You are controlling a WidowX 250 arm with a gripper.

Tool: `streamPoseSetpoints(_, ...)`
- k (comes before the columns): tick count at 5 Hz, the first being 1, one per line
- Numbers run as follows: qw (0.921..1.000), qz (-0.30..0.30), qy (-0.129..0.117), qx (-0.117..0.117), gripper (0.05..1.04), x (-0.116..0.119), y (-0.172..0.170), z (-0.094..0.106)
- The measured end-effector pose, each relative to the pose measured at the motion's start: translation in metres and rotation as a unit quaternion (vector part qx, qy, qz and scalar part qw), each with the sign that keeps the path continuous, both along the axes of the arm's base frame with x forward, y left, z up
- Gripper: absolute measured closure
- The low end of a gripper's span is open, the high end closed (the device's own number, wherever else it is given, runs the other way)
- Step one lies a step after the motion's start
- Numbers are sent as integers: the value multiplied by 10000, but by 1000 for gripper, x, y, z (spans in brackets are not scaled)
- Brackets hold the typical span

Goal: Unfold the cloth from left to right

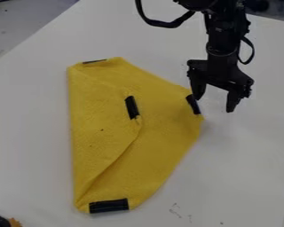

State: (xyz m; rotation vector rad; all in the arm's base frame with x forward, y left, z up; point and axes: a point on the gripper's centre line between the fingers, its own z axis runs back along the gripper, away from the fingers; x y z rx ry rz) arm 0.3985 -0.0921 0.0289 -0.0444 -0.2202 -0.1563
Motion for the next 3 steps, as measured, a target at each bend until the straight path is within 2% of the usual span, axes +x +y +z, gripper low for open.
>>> streamPoseSetpoints(1,9992,101,62,378,84,0,2,8)
streamPoseSetpoints(2,9982,238,62,555,84,-4,0,17)
streamPoseSetpoints(3,9987,224,113,453,83,-5,0,18)
